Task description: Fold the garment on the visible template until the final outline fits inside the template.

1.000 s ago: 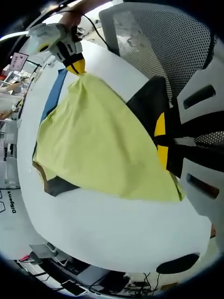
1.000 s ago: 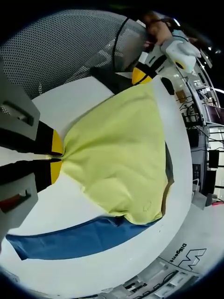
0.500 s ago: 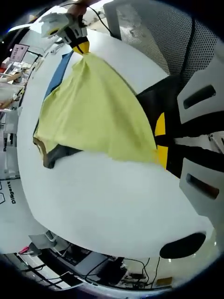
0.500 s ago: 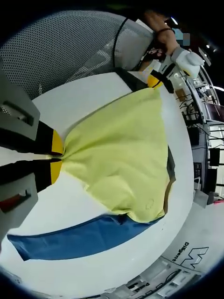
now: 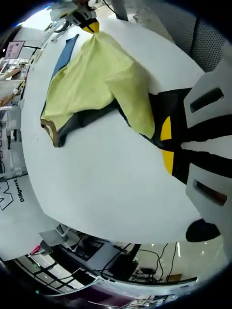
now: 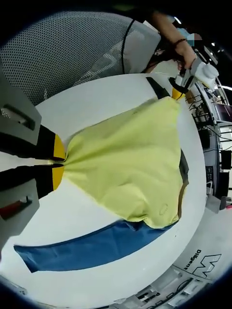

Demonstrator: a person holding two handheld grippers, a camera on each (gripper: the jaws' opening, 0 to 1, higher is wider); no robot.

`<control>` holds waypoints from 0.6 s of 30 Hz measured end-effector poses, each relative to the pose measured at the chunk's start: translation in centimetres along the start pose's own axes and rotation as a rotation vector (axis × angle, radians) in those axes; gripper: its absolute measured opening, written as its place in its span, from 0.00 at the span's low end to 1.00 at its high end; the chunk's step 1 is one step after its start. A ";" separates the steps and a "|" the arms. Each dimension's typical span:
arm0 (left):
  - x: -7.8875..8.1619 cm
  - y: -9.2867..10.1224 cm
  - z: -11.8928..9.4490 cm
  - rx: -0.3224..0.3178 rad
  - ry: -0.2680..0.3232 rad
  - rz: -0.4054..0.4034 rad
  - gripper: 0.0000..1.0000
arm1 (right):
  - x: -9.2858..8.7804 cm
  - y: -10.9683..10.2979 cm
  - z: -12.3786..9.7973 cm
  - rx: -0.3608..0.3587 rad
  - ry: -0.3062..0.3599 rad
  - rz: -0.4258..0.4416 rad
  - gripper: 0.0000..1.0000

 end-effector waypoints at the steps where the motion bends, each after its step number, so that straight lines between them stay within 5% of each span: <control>1: 0.1 -0.1 0.1 0.003 0.002 0.000 0.08 | 0.0 0.0 0.0 0.002 -0.001 0.000 0.00; 6: 1.4 -2.5 0.7 0.069 0.022 -0.003 0.08 | -0.6 -0.2 0.0 0.017 -0.027 -0.008 0.00; 18: 4.9 -4.5 1.5 0.129 0.112 -0.070 0.08 | -1.2 -0.4 -0.1 0.054 -0.040 -0.004 0.00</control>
Point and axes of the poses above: the point that each gripper's makers call its tool centre point, and the gripper's own axes: z roughly forward along the fingers, y roughly to its right, x roughly out of its top, the point moved 5 cm from there along -z, roughly backward along the fingers, and after that the axes turned 4 degrees about y, right-handed, at the moved point
